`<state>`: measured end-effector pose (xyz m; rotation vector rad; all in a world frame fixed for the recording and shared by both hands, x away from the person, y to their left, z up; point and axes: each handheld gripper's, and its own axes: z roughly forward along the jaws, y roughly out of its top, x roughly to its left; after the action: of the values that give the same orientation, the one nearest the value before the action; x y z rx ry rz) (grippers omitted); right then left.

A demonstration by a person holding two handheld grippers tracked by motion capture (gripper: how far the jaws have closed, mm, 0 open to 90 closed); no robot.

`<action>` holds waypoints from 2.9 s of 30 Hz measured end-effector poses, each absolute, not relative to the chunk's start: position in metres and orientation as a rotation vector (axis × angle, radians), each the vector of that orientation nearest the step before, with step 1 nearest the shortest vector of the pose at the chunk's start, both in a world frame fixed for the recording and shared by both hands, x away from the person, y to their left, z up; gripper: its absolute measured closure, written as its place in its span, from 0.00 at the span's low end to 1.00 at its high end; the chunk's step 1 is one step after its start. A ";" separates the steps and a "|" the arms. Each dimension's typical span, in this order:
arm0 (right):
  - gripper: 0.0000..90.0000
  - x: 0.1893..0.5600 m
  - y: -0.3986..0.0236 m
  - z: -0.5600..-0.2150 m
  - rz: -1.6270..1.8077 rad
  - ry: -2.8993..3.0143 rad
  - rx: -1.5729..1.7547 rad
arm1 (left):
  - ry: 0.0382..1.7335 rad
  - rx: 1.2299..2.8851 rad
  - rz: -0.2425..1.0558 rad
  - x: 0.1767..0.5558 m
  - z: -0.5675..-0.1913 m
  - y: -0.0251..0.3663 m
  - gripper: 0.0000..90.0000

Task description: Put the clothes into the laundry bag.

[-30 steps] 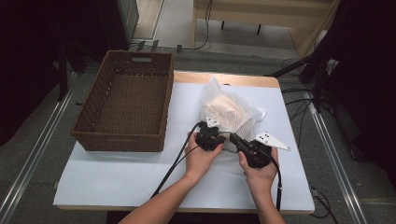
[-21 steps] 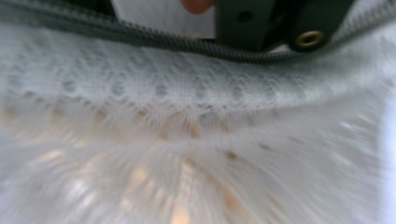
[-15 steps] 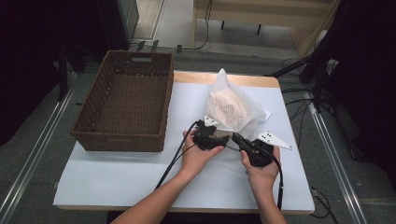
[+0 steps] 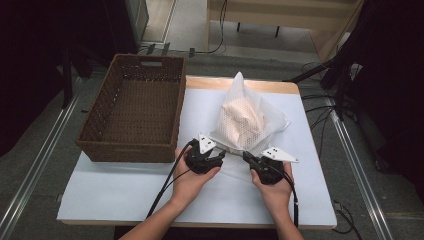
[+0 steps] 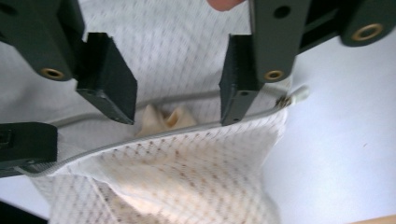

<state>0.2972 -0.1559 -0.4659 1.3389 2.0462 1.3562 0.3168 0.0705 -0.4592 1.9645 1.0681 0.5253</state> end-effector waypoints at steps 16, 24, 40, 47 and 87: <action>1.00 0.303 -0.172 -0.474 1.301 2.072 1.417 | 1.104 2.081 0.423 0.321 -0.476 0.085 1.00; 1.00 0.297 -0.172 -0.471 1.306 2.087 1.381 | 1.084 2.077 0.358 0.314 -0.476 0.089 1.00; 0.70 0.271 -0.212 -0.468 1.343 2.018 1.379 | 1.066 1.996 0.524 0.297 -0.467 0.098 0.59; 0.56 0.267 -0.250 -0.479 1.235 1.845 1.640 | 1.129 2.043 0.487 0.301 -0.475 0.107 0.47; 0.65 0.284 -0.236 -0.477 1.204 1.808 1.573 | 1.110 1.994 0.410 0.325 -0.468 0.074 0.61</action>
<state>0.2840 -0.2360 -0.4773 1.5727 1.8084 1.2039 0.3254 0.0745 -0.4678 1.9944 1.1101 0.4096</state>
